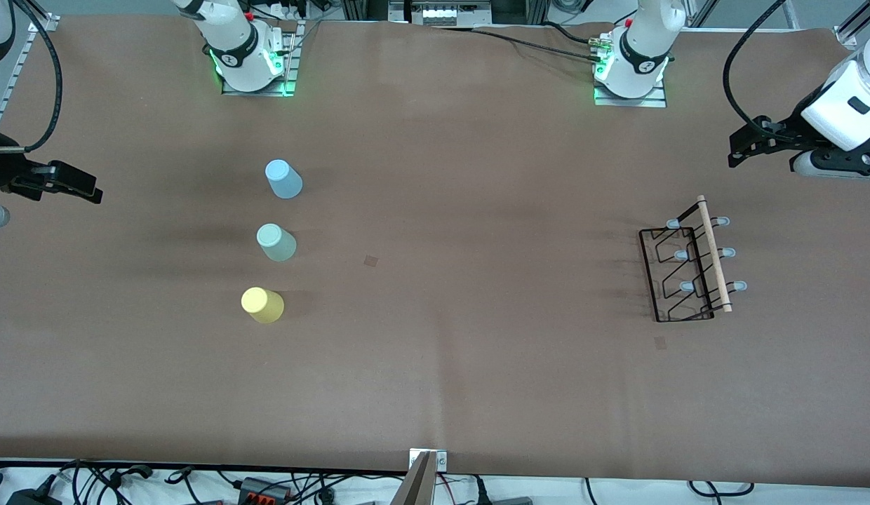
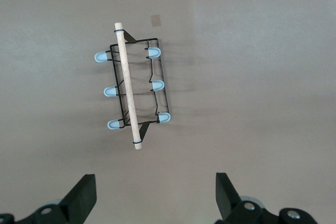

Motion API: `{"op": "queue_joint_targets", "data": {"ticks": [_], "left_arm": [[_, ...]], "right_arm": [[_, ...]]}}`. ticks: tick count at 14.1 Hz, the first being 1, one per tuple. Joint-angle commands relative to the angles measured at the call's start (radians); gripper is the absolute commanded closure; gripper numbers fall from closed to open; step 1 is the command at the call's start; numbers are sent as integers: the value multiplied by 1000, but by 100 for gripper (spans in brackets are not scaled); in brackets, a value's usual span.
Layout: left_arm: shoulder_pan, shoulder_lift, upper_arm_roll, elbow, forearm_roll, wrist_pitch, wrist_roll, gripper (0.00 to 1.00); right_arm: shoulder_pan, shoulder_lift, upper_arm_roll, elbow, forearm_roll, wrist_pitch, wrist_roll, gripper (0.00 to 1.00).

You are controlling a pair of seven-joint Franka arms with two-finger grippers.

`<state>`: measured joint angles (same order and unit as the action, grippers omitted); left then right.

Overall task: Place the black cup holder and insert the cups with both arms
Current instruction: 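Move the right gripper out from rest toward the cups, then lower the right gripper over the teal cup and close on it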

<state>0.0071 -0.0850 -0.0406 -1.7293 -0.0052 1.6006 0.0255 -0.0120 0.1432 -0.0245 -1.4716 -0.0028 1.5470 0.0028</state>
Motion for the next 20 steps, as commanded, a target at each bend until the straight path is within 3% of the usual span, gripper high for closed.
{"op": "queue_joint_targets", "data": {"ticks": [1, 12, 16, 20], "left_arm": [[2, 11, -1, 27, -3, -18, 7, 0], [-1, 11, -2, 28, -3, -16, 5, 0], [1, 11, -2, 28, -3, -18, 5, 0], [1, 11, -2, 28, -3, -18, 7, 0]], "right_arm": [[-11, -7, 6, -6, 10, -7, 3, 0], [23, -36, 14, -171, 18, 2, -26, 0], [55, -106, 15, -384, 20, 226, -15, 0], [99, -111, 17, -576, 21, 474, -4, 0]]}}
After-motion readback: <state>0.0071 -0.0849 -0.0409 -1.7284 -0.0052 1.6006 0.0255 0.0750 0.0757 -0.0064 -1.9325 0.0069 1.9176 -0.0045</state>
